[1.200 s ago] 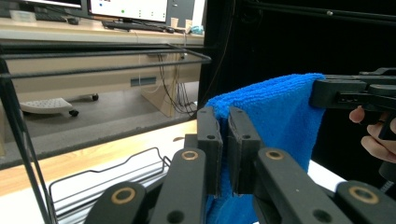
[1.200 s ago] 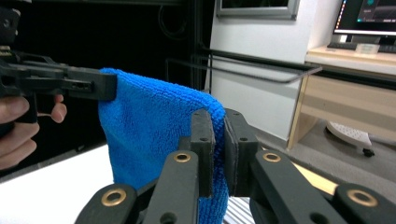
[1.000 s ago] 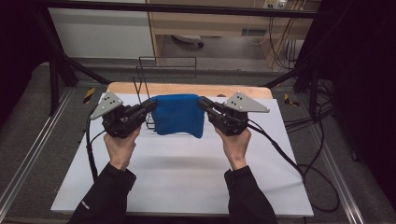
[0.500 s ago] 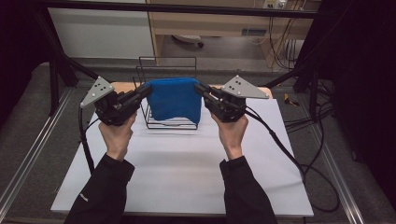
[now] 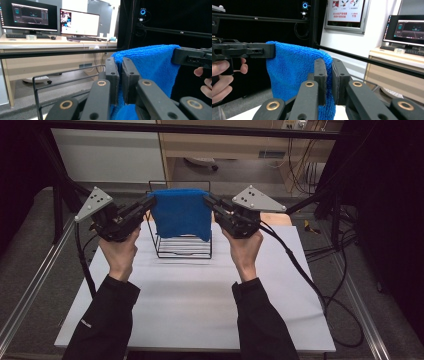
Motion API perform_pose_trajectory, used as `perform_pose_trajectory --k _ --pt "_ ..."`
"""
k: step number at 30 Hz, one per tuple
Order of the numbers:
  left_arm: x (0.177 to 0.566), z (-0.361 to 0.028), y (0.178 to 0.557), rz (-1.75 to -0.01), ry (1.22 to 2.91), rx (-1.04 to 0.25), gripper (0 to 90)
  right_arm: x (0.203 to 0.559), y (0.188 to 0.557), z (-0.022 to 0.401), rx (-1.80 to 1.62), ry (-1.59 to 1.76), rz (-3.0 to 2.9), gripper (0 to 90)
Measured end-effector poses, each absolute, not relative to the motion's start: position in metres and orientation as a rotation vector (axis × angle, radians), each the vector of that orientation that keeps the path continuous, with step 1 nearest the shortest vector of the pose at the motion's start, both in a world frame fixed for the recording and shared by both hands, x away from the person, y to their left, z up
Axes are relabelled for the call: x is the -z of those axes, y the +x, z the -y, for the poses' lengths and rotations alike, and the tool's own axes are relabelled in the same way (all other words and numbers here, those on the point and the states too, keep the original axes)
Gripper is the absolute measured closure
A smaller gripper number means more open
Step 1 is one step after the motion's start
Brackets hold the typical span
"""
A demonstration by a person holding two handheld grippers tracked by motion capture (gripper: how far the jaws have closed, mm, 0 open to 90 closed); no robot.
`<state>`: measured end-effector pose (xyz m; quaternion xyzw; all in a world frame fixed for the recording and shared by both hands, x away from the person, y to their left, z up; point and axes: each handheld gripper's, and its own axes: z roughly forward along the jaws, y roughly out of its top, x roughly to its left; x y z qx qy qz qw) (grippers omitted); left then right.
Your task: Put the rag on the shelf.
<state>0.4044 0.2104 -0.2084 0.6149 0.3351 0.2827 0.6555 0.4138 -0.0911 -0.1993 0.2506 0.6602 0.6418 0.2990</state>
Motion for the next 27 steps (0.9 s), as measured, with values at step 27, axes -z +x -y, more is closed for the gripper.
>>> perform_pose_trajectory --k 27 --pt "0.161 -0.213 0.431 -0.741 1.367 -0.712 84.3 0.154 0.442 0.082 -1.697 0.652 -1.704 83.9"
